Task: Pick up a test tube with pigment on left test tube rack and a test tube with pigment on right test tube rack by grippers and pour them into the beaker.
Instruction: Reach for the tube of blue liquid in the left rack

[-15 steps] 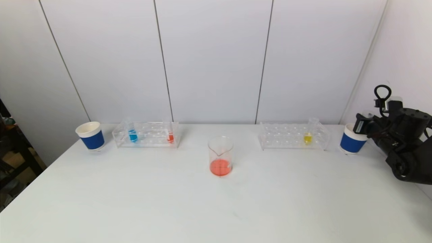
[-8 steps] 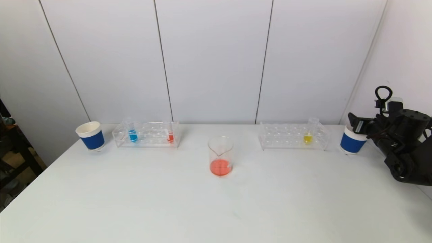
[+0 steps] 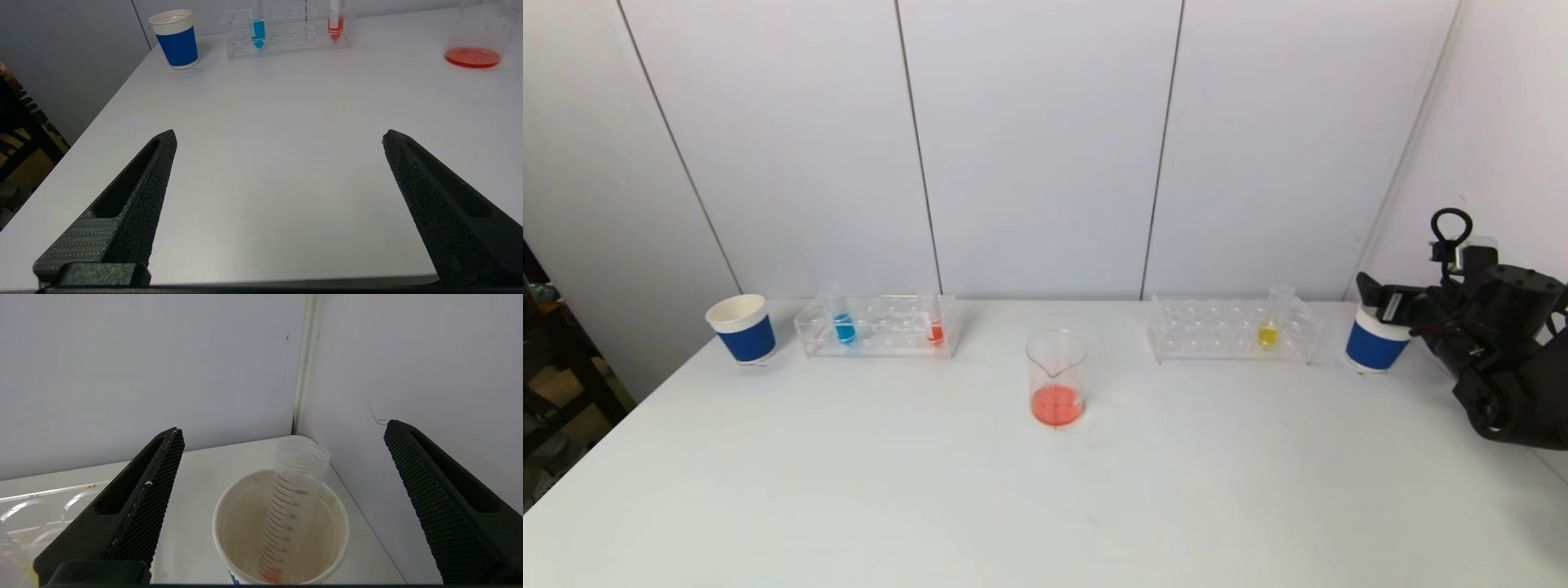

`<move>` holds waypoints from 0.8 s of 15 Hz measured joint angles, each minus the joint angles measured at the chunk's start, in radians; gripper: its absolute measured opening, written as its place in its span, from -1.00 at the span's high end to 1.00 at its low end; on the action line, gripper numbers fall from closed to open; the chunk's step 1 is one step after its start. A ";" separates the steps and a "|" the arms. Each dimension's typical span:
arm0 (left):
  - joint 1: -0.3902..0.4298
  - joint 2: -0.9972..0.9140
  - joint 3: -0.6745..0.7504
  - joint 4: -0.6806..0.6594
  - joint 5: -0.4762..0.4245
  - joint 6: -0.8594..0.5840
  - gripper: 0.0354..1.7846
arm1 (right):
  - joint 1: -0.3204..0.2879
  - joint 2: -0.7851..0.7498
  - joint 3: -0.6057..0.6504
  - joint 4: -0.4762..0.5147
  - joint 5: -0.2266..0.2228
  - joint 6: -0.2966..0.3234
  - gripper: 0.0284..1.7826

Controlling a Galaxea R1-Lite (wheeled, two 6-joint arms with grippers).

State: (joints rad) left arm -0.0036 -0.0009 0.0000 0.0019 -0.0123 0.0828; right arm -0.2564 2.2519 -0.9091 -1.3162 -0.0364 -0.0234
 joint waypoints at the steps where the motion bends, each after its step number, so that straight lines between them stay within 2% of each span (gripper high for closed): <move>1: 0.000 0.000 0.000 0.000 0.000 0.000 -0.98 | 0.000 -0.003 0.000 0.000 0.000 0.001 -0.99; 8: 0.000 0.000 0.000 0.000 0.000 0.000 -0.98 | 0.000 -0.120 0.040 0.032 0.002 -0.001 -0.99; 12: 0.000 0.000 0.000 0.000 0.000 0.000 -0.98 | 0.002 -0.276 0.085 0.140 0.005 -0.002 -0.99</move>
State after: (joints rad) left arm -0.0036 -0.0009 0.0000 0.0017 -0.0123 0.0828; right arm -0.2545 1.9762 -0.8245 -1.1757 -0.0311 -0.0253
